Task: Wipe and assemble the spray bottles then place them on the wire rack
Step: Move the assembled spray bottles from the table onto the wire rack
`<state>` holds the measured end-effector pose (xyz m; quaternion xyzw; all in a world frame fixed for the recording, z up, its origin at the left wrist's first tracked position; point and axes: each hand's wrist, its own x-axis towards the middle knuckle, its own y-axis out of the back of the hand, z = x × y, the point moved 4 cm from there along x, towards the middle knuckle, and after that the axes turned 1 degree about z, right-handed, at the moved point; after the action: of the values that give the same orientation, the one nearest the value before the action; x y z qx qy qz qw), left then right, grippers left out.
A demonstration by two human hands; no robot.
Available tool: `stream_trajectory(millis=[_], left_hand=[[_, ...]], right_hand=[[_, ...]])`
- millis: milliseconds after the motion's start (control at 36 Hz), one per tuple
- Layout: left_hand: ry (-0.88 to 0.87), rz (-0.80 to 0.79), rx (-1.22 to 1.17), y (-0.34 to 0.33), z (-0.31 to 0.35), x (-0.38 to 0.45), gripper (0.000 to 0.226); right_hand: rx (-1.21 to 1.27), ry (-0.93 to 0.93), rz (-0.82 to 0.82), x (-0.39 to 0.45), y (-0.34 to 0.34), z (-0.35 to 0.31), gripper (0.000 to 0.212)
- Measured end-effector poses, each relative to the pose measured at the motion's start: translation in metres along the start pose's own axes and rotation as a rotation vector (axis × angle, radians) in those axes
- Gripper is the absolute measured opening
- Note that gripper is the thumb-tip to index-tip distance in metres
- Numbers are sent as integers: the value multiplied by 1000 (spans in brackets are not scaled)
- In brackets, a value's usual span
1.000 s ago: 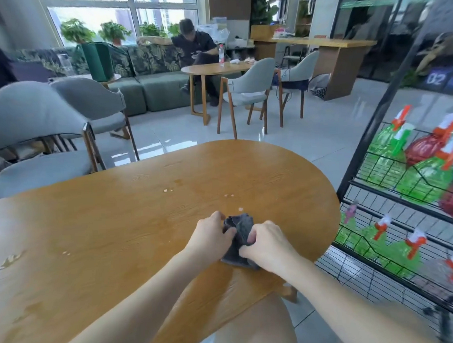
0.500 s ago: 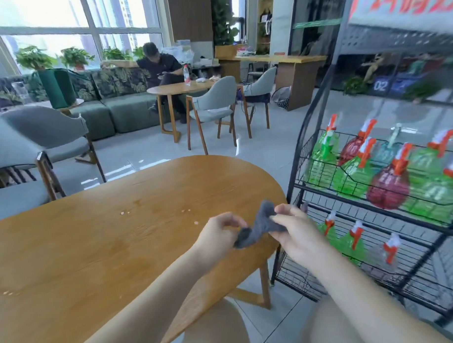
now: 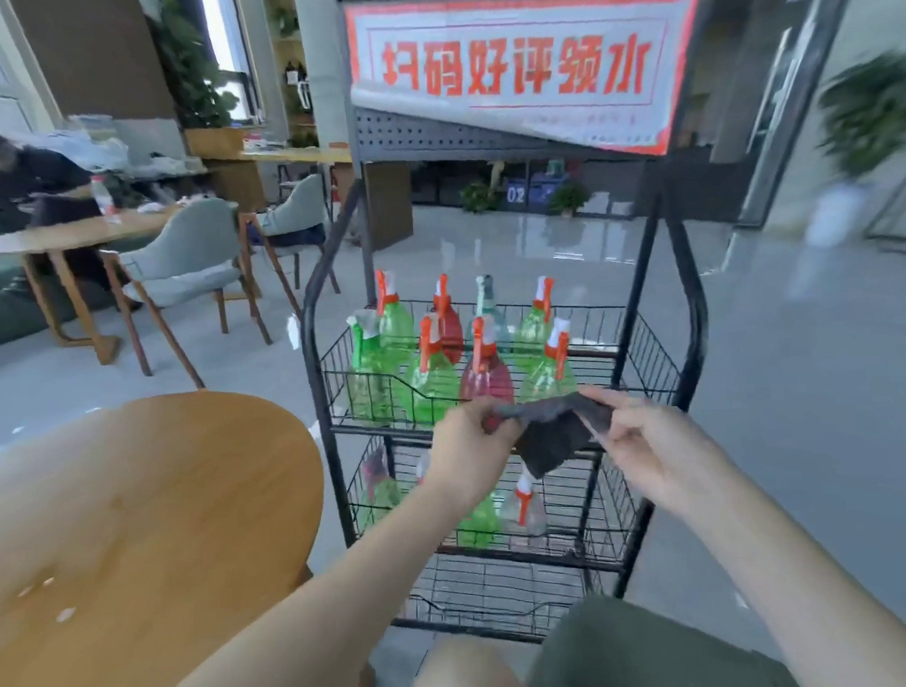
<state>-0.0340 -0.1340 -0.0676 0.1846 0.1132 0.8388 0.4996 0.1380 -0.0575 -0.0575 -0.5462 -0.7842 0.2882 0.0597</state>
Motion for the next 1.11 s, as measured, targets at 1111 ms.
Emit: stream_trajectory(millis=[1111], left_hand=[[-510, 19, 430, -72, 47, 32, 29]], right_hand=[[-1586, 763, 543, 36, 25, -53, 27]])
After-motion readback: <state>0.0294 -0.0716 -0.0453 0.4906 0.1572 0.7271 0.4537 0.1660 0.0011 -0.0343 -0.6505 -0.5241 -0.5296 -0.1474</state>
